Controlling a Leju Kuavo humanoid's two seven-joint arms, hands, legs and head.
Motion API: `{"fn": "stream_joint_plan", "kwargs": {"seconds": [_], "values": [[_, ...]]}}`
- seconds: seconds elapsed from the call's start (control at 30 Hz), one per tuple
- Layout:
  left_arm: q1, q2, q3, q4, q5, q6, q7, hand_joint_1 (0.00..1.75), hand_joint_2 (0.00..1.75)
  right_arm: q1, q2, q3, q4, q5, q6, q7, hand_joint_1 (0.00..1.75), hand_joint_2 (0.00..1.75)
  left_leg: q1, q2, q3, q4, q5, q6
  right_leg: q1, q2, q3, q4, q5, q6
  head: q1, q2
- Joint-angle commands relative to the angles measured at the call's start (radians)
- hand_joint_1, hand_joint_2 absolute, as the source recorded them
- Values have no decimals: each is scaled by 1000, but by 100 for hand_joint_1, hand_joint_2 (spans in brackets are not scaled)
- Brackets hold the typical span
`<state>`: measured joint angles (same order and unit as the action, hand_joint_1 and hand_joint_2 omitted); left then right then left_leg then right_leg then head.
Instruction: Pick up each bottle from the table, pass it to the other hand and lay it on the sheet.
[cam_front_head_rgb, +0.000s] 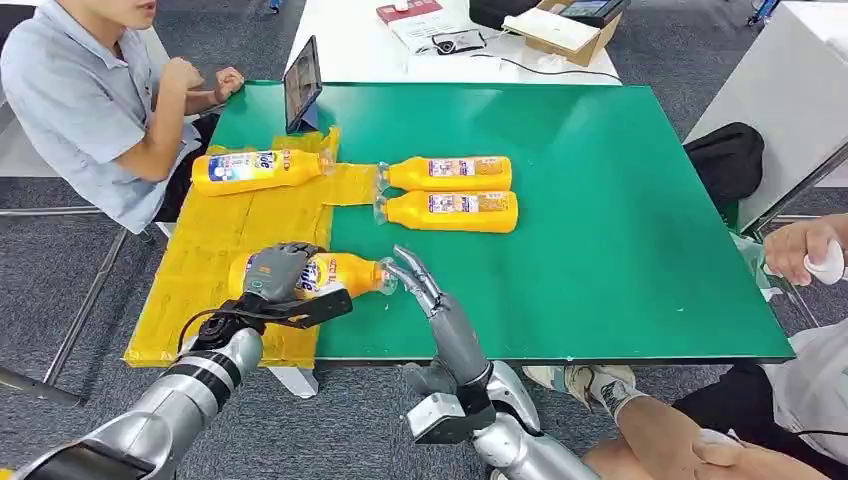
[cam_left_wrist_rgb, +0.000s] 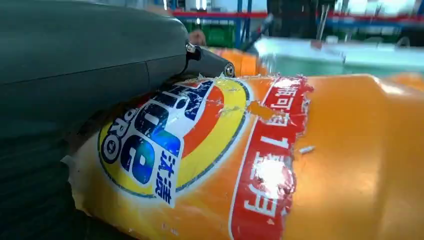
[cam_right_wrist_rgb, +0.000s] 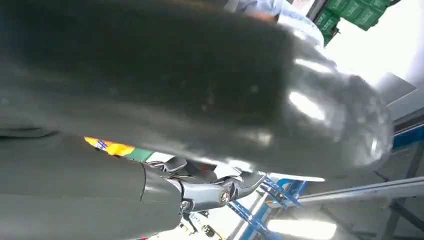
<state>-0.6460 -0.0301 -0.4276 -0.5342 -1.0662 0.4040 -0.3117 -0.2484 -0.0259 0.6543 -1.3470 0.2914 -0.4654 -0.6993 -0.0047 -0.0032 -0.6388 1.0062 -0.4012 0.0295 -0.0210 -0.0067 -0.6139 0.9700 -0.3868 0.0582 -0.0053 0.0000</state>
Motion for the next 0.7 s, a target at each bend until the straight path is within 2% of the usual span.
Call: {"fn": "stream_joint_plan", "kwargs": {"seconds": [0.03,0.27,0.47,0.6,0.7], "values": [[-92,-9,-56,153,11,-105,20,0,175,-13,-24,-5,22,5,6,1,0,0,1,-1,3,0,-1,-1,1,0,3,0,-1,-2,0,0],[-90,-9,-52,156,26,-204,9,0,175,-8,-21,-24,22,5,21,1,0,0,1,0,3,0,-1,-1,1,0,3,0,-1,-2,0,0],[-62,-30,44,110,179,-300,-105,0,175,-10,-23,-19,34,2,16,1,0,0,1,-1,5,0,-2,-2,1,0,6,0,-2,-3,0,0],[-59,-31,52,103,193,-304,-117,0,175,-11,-23,-18,35,1,15,1,0,0,1,0,6,0,-2,-1,1,1,6,-1,-2,-2,0,0],[-15,-44,152,19,361,-353,-279,0,175,-15,-25,-8,33,-11,3,1,0,0,1,1,7,0,-3,-2,1,1,7,0,-2,-3,0,0]]}}
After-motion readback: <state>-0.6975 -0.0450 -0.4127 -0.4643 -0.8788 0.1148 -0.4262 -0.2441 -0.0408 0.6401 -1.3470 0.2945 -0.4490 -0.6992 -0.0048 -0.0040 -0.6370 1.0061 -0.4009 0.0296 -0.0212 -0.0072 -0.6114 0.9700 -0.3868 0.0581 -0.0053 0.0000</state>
